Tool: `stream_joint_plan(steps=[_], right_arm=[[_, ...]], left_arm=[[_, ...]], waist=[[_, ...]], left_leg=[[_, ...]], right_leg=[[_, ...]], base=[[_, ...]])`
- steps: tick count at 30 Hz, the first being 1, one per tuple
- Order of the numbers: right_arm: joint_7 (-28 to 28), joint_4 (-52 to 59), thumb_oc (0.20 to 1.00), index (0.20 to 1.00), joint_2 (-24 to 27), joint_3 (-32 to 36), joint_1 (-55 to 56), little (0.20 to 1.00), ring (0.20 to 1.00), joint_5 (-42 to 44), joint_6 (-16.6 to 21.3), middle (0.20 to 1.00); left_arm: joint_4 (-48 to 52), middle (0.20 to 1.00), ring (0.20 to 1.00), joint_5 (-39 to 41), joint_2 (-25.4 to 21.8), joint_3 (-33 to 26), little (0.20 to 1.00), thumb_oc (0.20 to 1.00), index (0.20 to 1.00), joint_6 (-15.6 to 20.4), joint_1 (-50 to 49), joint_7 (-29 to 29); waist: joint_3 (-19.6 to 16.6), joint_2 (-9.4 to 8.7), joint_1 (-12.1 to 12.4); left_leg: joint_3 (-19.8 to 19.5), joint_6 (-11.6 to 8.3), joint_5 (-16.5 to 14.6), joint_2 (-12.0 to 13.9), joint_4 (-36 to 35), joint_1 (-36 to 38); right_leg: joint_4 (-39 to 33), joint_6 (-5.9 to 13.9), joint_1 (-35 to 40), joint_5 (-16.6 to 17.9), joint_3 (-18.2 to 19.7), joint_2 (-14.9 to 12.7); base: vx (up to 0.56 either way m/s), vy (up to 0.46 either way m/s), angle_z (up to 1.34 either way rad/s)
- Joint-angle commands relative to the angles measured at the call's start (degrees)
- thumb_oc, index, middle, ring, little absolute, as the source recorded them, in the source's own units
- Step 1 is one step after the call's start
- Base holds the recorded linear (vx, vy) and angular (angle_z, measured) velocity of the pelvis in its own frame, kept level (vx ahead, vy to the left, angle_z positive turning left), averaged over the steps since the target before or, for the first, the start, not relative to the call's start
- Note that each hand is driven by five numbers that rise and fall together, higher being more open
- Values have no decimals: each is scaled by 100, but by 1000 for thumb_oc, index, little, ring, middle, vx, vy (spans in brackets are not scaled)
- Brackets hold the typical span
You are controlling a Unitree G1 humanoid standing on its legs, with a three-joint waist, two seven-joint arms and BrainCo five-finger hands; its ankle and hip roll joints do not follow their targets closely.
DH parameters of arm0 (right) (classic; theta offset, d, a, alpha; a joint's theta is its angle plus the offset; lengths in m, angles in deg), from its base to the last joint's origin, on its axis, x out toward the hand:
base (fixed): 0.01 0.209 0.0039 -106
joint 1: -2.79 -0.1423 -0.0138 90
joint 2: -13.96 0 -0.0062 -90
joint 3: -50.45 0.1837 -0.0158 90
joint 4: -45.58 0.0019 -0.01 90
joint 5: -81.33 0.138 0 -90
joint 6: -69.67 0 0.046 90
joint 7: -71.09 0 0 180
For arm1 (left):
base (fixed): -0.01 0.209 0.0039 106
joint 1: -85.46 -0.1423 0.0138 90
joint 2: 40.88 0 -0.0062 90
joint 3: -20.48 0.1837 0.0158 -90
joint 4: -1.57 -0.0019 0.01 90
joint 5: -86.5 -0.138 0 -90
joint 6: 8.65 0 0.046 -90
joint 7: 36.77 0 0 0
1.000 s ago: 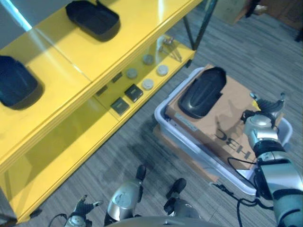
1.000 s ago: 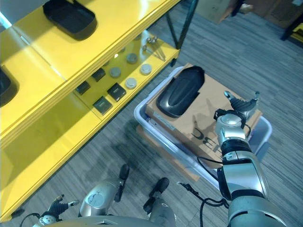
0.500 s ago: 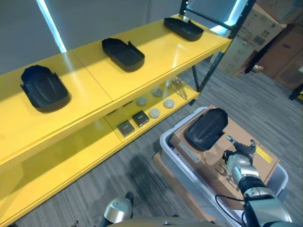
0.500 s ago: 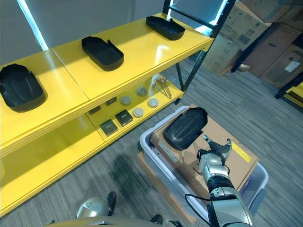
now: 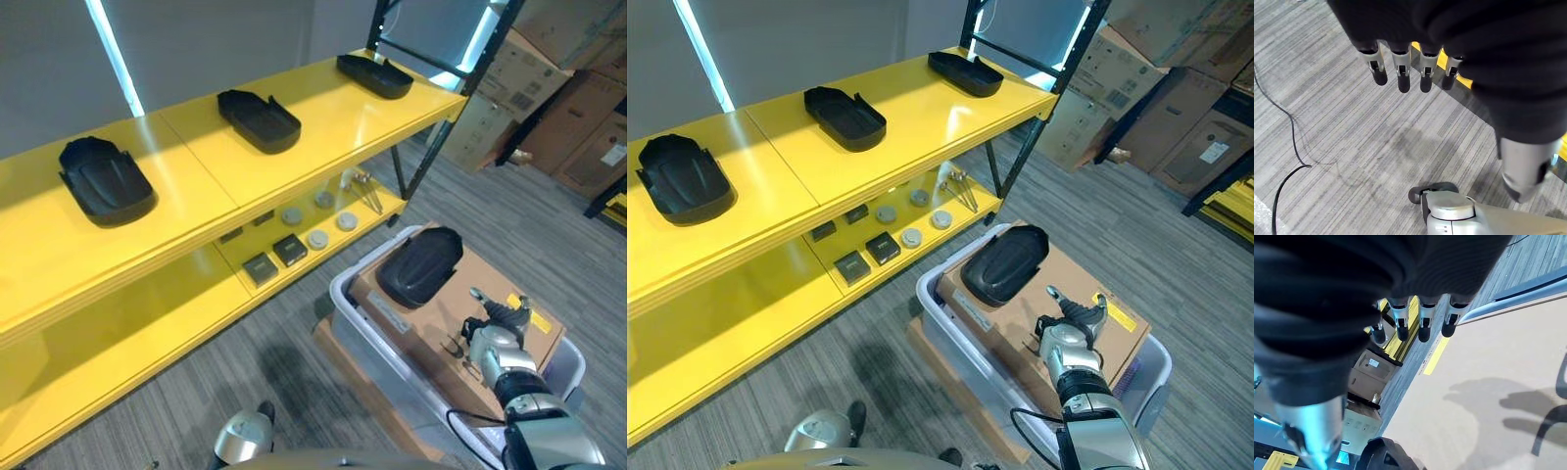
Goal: Move parts from the plastic box to the shelf.
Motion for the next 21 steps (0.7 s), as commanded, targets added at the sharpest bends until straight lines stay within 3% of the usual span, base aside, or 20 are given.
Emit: stream_joint_plan(steps=[1,21], right_arm=[[69,24,1000,1000,442,-130,-144,1000,1000,-70,232,1000],[200,-51,1000,1000,354,-116,-28,1000,1000,14,291,1000]], left_arm=[[-183,1000,1000,-137,27,238,1000,1000,1000,43,-34,71],[-206,1000,1000,-238,34,228,1000,1000,1000,144,17,108]], waist=[[-140,299,192],[-150,269,151]], left_leg=[[-641,-74,-230,169,-456,88],[-564,-75,-253,183,-445,108]], right_leg=[[428,239,25,-791,-92,47],[418,243,25,-783,-78,55]], base=[[0,0,0],[0,0,0]])
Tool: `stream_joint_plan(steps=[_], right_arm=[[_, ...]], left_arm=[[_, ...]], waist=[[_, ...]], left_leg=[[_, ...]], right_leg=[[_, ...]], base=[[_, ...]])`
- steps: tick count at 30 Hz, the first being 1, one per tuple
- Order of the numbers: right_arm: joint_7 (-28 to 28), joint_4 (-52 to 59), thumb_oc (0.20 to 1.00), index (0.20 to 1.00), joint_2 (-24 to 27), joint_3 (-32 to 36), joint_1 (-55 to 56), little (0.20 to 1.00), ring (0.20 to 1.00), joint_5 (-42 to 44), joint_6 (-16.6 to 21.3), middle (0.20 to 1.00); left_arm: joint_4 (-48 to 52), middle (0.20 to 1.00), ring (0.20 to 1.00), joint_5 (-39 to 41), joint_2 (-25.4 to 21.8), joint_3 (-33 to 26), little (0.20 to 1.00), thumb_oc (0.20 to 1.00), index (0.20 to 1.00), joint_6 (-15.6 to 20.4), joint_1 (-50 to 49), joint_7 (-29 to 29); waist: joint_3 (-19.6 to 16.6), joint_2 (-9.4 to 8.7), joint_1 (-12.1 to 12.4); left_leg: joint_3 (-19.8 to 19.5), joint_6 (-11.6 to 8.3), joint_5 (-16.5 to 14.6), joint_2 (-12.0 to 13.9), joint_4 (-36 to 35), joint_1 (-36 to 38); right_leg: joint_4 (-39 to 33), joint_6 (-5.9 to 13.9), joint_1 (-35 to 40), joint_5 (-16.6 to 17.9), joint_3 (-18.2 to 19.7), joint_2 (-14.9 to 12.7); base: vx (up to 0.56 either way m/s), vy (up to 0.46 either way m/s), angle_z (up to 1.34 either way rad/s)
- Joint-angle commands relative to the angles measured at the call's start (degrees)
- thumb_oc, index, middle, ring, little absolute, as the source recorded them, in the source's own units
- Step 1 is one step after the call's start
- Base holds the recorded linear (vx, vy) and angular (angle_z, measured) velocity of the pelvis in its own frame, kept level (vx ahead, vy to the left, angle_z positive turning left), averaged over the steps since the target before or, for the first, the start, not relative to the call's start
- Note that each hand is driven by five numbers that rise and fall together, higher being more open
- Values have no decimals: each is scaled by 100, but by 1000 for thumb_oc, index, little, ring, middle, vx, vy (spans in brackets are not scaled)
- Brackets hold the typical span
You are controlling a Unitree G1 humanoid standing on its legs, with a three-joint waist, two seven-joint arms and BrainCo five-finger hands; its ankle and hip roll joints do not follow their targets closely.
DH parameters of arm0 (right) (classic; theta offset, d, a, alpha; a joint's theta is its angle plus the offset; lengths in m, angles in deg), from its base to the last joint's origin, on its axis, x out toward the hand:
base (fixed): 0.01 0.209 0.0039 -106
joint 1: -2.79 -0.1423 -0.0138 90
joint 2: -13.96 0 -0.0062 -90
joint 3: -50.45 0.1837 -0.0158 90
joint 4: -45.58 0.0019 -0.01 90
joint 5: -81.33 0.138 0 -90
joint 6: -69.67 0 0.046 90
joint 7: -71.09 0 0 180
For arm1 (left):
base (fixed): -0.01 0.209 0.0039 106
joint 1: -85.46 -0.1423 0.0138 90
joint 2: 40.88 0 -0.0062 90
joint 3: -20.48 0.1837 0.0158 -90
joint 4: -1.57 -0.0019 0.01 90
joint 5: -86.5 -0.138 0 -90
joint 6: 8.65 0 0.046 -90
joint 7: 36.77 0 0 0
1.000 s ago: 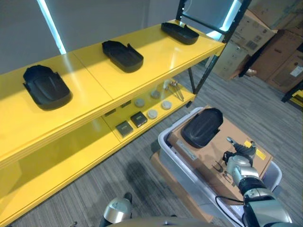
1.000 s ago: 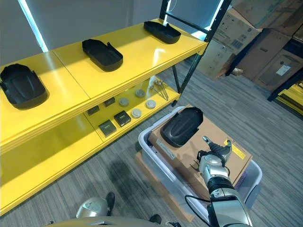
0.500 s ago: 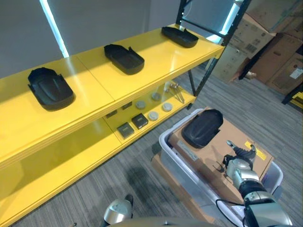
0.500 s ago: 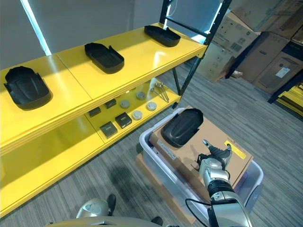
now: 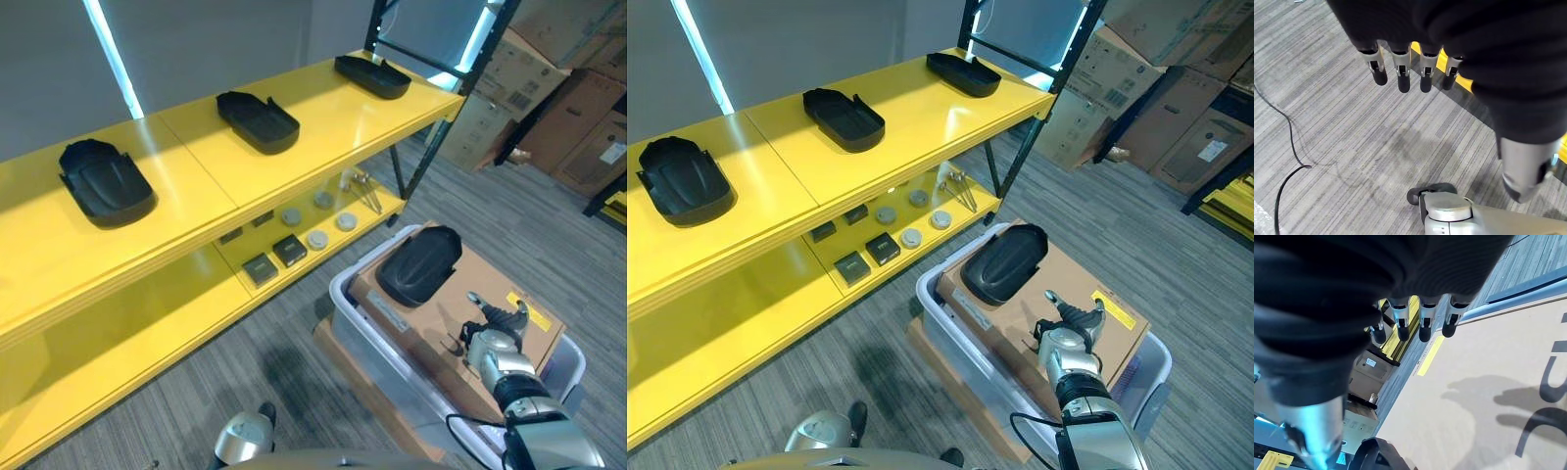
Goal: Move parts from the plastic box to the shelf.
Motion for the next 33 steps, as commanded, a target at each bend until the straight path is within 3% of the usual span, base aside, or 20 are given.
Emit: stream_joint_plan(steps=[1,17,27,33], right_arm=[[197,-42,1000,1000,383,-45,-68,1000,1000,17,291,1000],[-109,-93,1000,1000,537,180,160,1000,1000,-82,265,1000],[-38,-95,1000,1000,343,75,236,1000,1000,-93,194,1000],[117,101,1000,1000,344,131,338,1000,1000,-131,131,1000]], left_arm=[[-210,1000,1000,-230,32,228,1000,1000,1000,112,15,89],[-167,1000,1000,-206,51,365,1000,1000,1000,33,168,94],[-230,1000,1000,-320,83,314,1000,1000,1000,15,153,82],[-275,1000,1000,-417,108,343,1000,1000,1000,50,234,41]], waist=[[-138,255,180],[-172,146,-46],[-208,190,-73],[-186,133,-250]], left_leg=[[-555,-69,-289,181,-413,110],[-258,-130,-317,297,-456,232],[-230,-130,-288,298,-510,233],[-39,-142,-366,342,-422,258]], right_leg=[[416,239,36,-803,-77,53],[245,220,65,-743,33,170],[194,233,53,-709,43,173],[138,223,4,-678,166,231]], base=[[0,0,0],[-6,-25,-9],[0,0,0],[0,-37,-14]])
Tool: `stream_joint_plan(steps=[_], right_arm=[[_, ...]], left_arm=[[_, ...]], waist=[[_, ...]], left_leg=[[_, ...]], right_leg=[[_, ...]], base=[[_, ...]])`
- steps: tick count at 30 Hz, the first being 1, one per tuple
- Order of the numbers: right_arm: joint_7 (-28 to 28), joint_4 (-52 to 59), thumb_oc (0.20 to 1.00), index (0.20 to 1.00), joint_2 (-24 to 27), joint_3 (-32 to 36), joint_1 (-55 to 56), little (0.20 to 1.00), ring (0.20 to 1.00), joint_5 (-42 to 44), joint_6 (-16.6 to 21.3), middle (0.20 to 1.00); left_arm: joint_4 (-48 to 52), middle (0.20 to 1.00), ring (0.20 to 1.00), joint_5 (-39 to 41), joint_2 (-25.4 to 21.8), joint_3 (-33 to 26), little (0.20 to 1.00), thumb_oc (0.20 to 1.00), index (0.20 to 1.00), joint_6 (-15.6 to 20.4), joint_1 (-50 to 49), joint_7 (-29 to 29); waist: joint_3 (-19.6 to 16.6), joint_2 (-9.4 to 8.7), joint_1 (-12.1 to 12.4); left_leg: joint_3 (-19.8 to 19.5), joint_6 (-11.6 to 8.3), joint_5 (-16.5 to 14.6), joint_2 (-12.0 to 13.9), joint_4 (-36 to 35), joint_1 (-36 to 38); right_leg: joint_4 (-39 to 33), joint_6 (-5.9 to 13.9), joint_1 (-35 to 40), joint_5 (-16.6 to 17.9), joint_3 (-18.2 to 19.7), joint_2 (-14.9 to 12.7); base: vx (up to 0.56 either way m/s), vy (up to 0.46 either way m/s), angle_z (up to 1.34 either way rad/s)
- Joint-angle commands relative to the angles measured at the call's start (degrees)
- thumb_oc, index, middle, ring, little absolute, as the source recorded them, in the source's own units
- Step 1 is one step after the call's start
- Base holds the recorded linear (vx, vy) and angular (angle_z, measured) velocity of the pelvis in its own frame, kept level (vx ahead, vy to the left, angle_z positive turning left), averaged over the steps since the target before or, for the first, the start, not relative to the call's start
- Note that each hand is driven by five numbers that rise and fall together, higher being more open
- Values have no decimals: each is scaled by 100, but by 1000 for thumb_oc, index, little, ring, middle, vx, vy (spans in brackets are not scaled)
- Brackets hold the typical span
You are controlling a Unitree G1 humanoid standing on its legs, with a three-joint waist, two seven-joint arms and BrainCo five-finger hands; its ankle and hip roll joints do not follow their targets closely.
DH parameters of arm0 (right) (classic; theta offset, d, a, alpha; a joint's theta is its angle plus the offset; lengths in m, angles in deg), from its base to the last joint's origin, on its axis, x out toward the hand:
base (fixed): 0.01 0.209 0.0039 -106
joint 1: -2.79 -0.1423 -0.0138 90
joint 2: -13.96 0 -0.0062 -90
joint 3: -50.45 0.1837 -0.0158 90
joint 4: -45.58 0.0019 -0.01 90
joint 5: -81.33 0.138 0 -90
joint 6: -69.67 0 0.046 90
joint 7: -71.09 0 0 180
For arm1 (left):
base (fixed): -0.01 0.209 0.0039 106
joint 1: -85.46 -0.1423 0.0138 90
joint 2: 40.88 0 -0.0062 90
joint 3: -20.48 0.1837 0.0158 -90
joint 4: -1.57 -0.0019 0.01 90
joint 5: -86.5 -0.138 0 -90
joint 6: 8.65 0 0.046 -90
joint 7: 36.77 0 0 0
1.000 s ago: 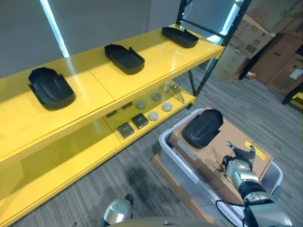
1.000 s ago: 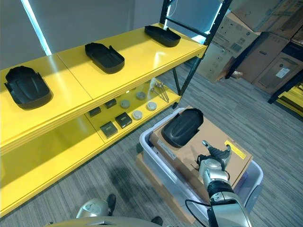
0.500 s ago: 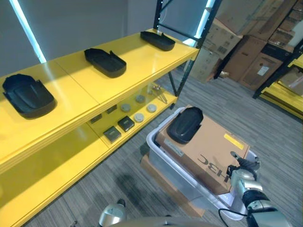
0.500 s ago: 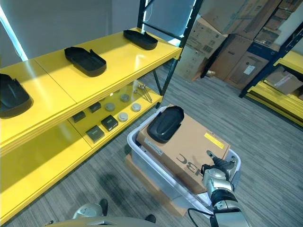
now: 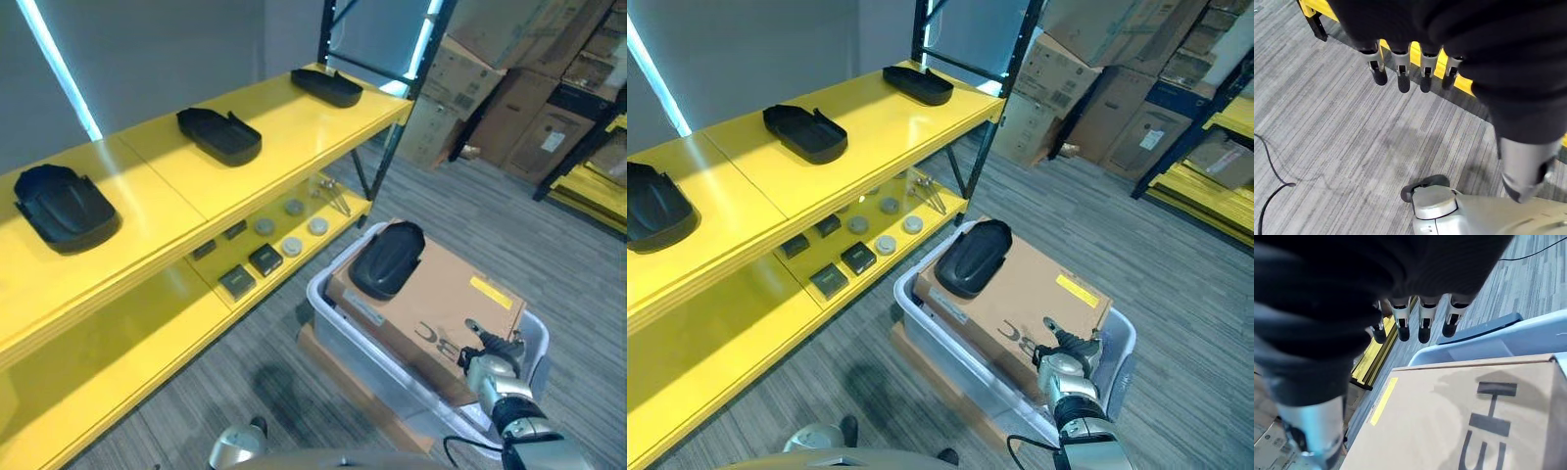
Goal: Move parts from the plastic box to the shelf.
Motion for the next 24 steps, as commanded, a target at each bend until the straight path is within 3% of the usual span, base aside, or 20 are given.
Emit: stream_joint_plan(steps=[1,14,24], right_arm=[[178,216,1000,1000,610,47,-110,1000,1000,-101,167,1000],[9,202,1000,1000,576,241,33,1000,1000,-132,296,1000],[-57,559,1000,1000,713,-5,-518,1000,1000,-256,337,1000]], left_arm=[[-201,1000,1000,-173,98,253,1000,1000,1000,60,235,28],[-212,1000,1000,-134,119,358,1000,1000,1000,-144,458,25],[-168,1000,1000,52,83,426,1000,1000,1000,-207,453,54]], waist=[[29,193,154],[41,165,-31],[136,266,160]], left_leg=[[-436,-86,-423,229,-180,26],[-264,-100,-425,286,-185,82],[-462,-106,-346,243,-211,-46]], right_leg=[[166,236,149,-690,-193,139],[57,231,141,-606,-107,198],[54,248,77,-549,-199,169]], base=[[4,-79,-23],[-1,-29,-12],[0,0,0]])
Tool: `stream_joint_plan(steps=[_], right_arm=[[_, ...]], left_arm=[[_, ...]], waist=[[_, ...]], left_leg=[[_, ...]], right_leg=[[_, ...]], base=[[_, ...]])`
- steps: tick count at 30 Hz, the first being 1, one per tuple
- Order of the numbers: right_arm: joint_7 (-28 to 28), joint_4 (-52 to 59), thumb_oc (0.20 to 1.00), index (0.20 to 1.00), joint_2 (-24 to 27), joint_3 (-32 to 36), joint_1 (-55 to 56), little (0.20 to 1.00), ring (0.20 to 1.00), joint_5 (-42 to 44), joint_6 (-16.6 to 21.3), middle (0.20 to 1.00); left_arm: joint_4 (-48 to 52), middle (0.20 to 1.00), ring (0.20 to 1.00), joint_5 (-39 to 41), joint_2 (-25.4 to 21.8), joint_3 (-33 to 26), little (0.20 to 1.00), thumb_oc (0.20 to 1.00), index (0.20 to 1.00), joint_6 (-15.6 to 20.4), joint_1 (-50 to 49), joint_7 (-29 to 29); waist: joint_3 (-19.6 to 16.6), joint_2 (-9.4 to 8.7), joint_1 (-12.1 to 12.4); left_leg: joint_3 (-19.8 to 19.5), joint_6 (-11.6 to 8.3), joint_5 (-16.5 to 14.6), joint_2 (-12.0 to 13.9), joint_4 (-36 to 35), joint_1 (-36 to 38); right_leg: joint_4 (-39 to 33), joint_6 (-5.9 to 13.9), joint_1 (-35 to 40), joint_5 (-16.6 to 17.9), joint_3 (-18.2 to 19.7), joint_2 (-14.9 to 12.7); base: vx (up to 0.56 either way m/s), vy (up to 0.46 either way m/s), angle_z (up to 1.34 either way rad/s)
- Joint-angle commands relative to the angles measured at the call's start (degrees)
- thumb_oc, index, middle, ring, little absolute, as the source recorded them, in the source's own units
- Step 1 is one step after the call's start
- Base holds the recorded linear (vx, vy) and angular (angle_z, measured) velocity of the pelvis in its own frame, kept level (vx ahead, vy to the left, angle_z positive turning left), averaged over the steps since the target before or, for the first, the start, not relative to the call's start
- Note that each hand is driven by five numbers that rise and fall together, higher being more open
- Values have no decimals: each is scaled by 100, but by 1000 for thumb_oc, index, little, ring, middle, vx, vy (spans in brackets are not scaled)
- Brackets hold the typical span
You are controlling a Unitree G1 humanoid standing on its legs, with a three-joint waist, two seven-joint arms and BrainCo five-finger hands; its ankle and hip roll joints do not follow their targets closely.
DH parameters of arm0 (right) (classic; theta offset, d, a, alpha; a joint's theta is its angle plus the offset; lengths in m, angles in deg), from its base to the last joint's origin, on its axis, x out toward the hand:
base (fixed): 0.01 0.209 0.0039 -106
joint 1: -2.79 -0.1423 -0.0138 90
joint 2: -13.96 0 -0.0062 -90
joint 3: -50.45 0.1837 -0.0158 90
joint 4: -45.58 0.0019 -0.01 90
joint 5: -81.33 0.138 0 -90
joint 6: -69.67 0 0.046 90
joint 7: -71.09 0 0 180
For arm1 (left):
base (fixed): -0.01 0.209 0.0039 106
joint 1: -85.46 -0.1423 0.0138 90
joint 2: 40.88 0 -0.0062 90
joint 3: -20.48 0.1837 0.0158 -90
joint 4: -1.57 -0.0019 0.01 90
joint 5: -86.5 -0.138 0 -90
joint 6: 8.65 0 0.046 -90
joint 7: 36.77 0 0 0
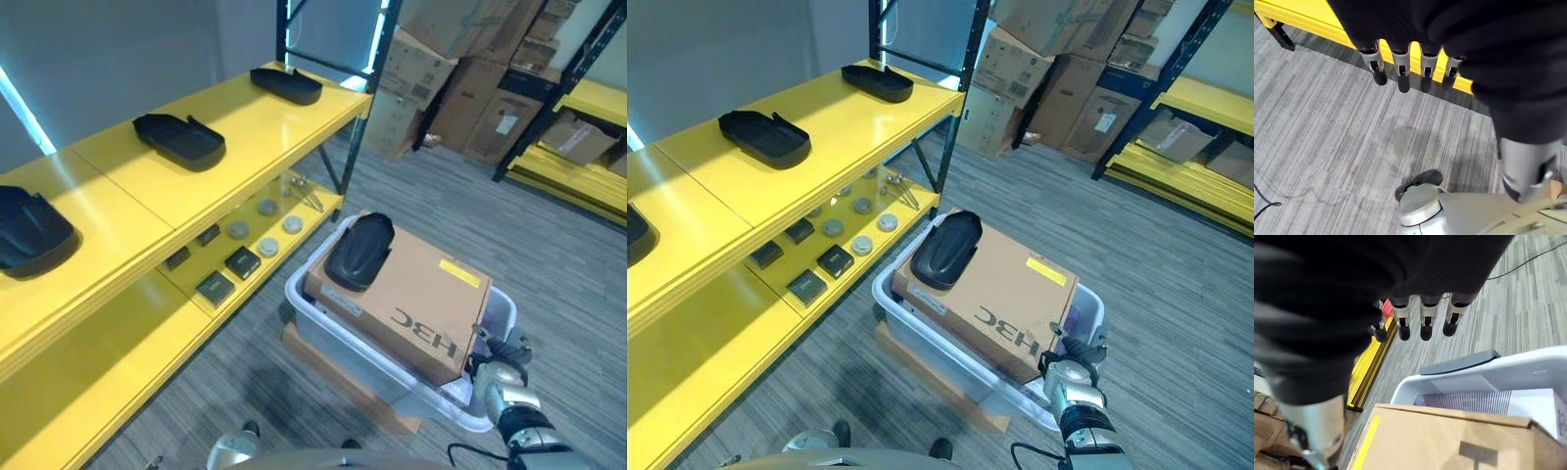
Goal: Move parts from the plastic box to the shelf.
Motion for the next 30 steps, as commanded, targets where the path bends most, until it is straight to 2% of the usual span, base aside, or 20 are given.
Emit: stream_joint_plan(steps=[1,6,11,15,18,30], right_arm=[[104,400,1000,1000,675,-275,-747,1000,1000,-220,278,1000],[165,423,1000,1000,851,-586,-1458,1000,1000,-221,160,1000],[71,49,1000,1000,1068,-966,-2346,1000,1000,-175,206,1000],[-9,-147,1000,1000,1115,-1163,-2644,1000,1000,-223,165,1000],[-39,-368,1000,1000,1172,-1324,-2892,1000,1000,-197,221,1000],[-87,-790,1000,1000,1408,-1646,-3420,1000,1000,-136,258,1000]], left_arm=[[-169,1000,1000,53,118,249,1000,1000,1000,-12,278,51],[-176,1000,1000,216,23,305,1000,1000,1000,81,383,-39],[-228,1000,1000,473,-50,435,1000,1000,1000,196,502,-151],[-234,1000,1000,563,-38,487,1000,1000,1000,315,541,-205],[-198,1000,1000,681,-20,555,1000,1000,1000,444,613,-248],[-94,1000,1000,995,-106,628,1000,1000,1000,694,721,-323]], waist=[[144,222,261],[320,276,391],[642,457,583],[762,517,649],[914,568,714],[1266,571,832]], left_leg=[[-773,-17,-433,105,96,-290],[-949,19,-434,52,258,-610],[-1237,40,-345,-60,383,-1046],[-1330,35,-313,-107,444,-1228],[-1424,-4,-421,-120,574,-1374],[-1534,-5,-401,-198,831,-1875]], right_leg=[[72,304,142,-561,-465,5],[206,288,-92,-580,-516,-42],[328,256,-379,-601,-621,-97],[386,237,-499,-617,-669,-127],[456,257,-586,-704,-639,-124],[633,248,-970,-693,-702,-183]], base=[[0,0,0],[-75,30,11],[-98,61,28],[-48,56,13],[-5,20,14],[-27,14,3]])
